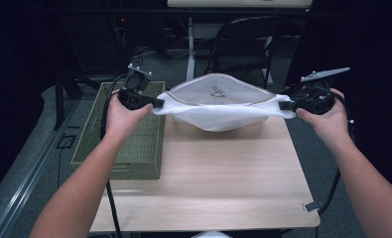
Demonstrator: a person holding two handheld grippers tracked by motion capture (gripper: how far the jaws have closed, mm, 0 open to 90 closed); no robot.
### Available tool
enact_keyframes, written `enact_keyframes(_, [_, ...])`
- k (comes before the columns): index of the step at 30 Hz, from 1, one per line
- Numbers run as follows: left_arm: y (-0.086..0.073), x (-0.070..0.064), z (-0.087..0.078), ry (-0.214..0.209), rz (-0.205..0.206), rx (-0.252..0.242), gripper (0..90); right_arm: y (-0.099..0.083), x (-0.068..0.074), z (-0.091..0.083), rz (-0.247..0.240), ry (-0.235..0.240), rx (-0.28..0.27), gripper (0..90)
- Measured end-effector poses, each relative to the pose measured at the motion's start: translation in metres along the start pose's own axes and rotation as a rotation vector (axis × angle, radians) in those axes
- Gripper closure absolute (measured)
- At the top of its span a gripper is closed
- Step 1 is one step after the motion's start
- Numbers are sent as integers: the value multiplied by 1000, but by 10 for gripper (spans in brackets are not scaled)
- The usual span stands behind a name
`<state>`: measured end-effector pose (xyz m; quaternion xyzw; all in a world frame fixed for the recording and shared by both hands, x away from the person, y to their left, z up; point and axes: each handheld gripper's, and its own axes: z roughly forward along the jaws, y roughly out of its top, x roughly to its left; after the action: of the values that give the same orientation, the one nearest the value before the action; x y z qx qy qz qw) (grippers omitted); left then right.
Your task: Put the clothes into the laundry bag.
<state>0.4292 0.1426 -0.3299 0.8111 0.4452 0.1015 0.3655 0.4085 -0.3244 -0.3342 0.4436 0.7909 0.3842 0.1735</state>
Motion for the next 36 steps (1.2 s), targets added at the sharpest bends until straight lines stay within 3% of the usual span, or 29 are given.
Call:
enact_keyframes(11, [-17,-8,2,-16,21,16,850,-20,3,1,3,17,20,835])
enact_keyframes(36, [-82,-25,11,-57,28,34,847,-79,22,3,-8,51,27,833])
